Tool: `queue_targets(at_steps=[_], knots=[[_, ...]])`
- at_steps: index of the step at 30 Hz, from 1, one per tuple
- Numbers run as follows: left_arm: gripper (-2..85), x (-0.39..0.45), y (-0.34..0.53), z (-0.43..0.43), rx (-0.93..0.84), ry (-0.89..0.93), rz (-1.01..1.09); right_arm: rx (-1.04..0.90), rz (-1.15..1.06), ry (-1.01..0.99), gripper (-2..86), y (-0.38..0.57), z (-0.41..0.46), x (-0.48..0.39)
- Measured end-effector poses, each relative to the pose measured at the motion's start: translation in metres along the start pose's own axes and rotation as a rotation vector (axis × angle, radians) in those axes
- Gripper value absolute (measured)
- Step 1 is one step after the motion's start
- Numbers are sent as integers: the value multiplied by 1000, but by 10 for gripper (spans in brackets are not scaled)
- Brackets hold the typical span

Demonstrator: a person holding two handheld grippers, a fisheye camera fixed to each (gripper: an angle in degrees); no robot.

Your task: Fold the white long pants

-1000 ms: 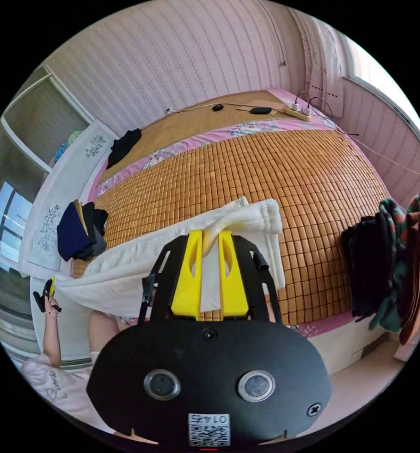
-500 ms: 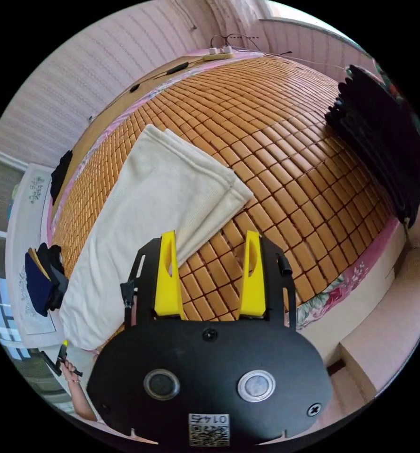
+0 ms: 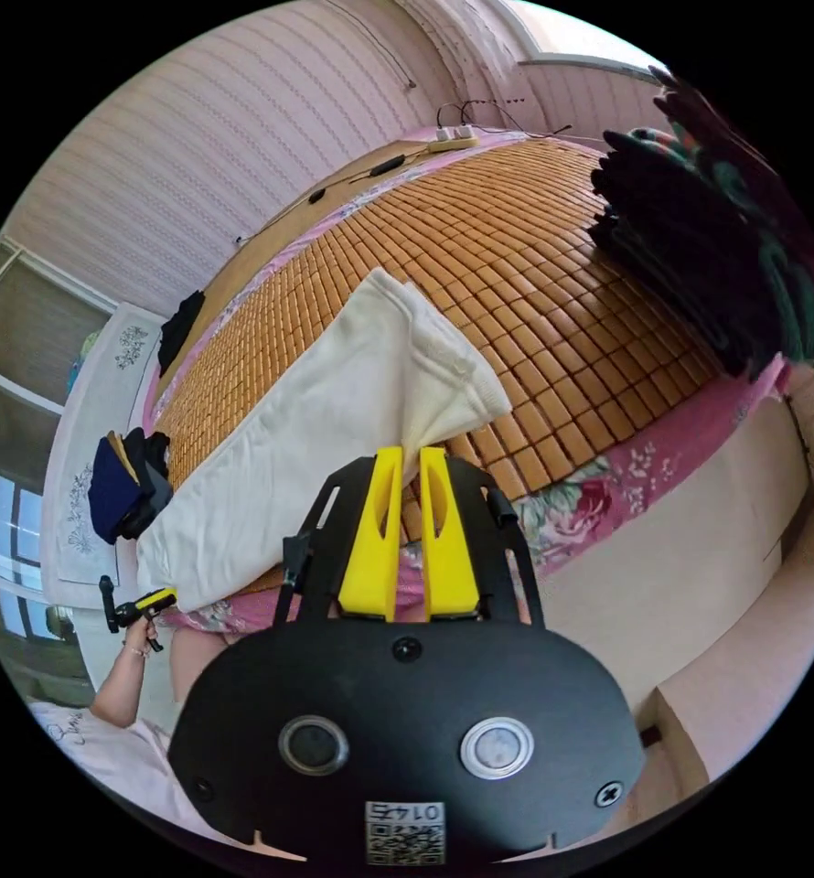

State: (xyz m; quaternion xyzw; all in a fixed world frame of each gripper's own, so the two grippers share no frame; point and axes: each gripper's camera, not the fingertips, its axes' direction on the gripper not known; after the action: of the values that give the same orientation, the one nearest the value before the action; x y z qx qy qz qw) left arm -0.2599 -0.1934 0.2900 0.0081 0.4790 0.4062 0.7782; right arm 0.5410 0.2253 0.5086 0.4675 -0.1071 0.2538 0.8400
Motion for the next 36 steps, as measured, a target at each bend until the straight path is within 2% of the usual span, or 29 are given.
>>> queue_targets(at_steps=[4,9,13,15,17,21,25,27,31,36], knots=[[36,21,11,5,36,-15,54,-92,127,44,66,50,2,37],[57,85,36,-18,148,-39,225,87,262,74,75,67,-17,42],[66,118,37,1,178,99,263,7,324,34,73,45,15,40],[68,124,29,19,152,141,253,-24,302,67,47,35,18,26],[69,129,21,38,124,193,245,74,182,54,23,33,-7,-6],[68,131,20,45,128,229,263,138,112,105,16,44,-32,-27],[71,112,28,53,121,227,242,-83,144,189,31,41,19,-13],[72,90,34,54,122,261,186,-78,141,313,18,39,21,-26],[75,25,63,37,205,212,53,33,-71,486,9,31,16,-93],[80,-77,104,12,299,107,-160,8,-603,418,34,15,59,-237]])
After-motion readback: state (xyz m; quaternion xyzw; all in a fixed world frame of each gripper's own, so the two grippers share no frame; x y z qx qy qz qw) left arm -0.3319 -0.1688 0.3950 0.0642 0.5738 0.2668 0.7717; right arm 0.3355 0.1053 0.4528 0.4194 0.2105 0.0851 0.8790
